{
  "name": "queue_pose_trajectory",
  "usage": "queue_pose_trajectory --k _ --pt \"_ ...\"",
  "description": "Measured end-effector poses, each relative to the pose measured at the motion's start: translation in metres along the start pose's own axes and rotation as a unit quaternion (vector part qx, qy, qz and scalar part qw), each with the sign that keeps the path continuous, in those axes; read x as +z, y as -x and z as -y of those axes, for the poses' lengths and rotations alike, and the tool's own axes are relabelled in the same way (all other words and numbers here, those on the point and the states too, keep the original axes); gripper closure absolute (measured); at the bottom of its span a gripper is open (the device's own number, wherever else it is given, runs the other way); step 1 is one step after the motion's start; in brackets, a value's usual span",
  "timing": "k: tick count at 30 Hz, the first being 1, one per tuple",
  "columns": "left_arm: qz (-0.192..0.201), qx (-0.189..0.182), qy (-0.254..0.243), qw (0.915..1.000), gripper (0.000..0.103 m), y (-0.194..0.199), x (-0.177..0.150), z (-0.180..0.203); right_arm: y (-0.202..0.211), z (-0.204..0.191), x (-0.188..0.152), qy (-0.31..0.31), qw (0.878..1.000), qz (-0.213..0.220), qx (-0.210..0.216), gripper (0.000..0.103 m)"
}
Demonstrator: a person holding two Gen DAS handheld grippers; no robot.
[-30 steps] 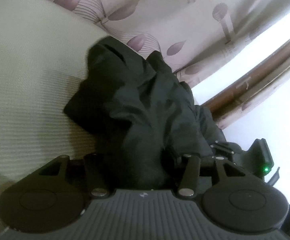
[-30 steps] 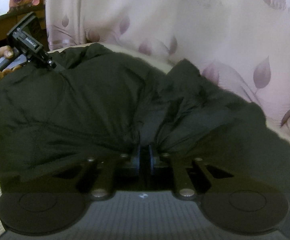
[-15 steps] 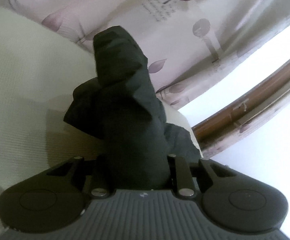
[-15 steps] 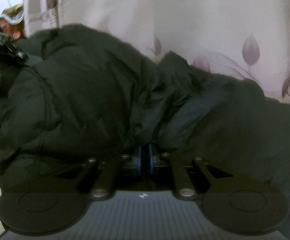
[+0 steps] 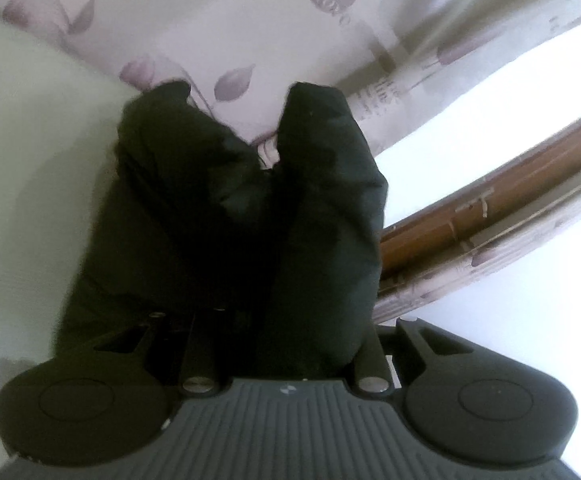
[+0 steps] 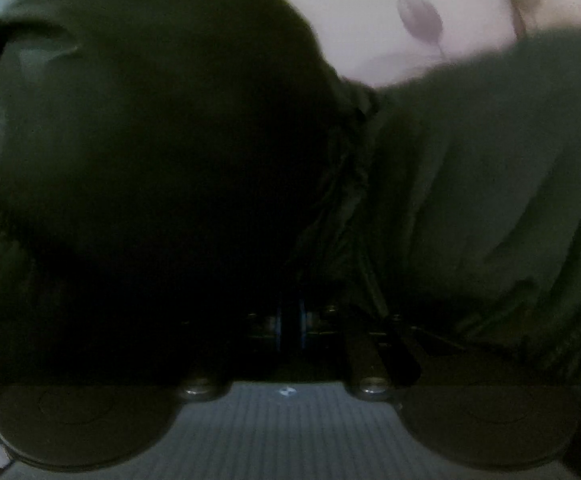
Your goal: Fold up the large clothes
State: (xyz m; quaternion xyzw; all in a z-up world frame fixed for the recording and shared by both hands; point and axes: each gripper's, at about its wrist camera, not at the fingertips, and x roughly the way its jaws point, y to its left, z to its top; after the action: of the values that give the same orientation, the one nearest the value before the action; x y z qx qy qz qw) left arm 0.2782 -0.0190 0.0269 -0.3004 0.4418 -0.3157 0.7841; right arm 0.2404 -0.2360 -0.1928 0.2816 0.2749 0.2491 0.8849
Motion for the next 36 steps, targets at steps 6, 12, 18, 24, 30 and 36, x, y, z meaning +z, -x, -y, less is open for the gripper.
queue_pose_trajectory --k 6,12,18,24,30,36 --pt "0.004 -0.001 -0.003 1.0000 0.078 -0.018 -0.016 0.009 0.050 0.002 -0.015 -0.030 0.999 0.032 -0.009 0.093" --pt "0.005 0.008 -0.002 1.0000 0.078 -0.028 -0.027 0.016 0.060 0.005 -0.028 -0.012 1.000 0.004 0.012 0.093" --pt "0.003 0.011 0.001 0.9999 0.078 -0.037 -0.036 0.018 0.046 0.010 -0.030 -0.042 0.999 0.004 0.032 0.093" --pt "-0.003 0.014 -0.018 0.9997 0.076 -0.052 -0.046 0.015 0.041 0.008 -0.034 -0.052 0.997 -0.013 0.057 0.093" --pt "0.003 -0.001 -0.018 0.9998 0.074 -0.057 -0.054 0.002 0.044 0.013 -0.034 -0.068 0.995 -0.020 0.068 0.093" --pt "0.004 -0.031 -0.017 0.9994 0.066 -0.054 -0.056 -0.006 0.061 0.021 -0.032 -0.102 0.991 -0.038 0.076 0.093"
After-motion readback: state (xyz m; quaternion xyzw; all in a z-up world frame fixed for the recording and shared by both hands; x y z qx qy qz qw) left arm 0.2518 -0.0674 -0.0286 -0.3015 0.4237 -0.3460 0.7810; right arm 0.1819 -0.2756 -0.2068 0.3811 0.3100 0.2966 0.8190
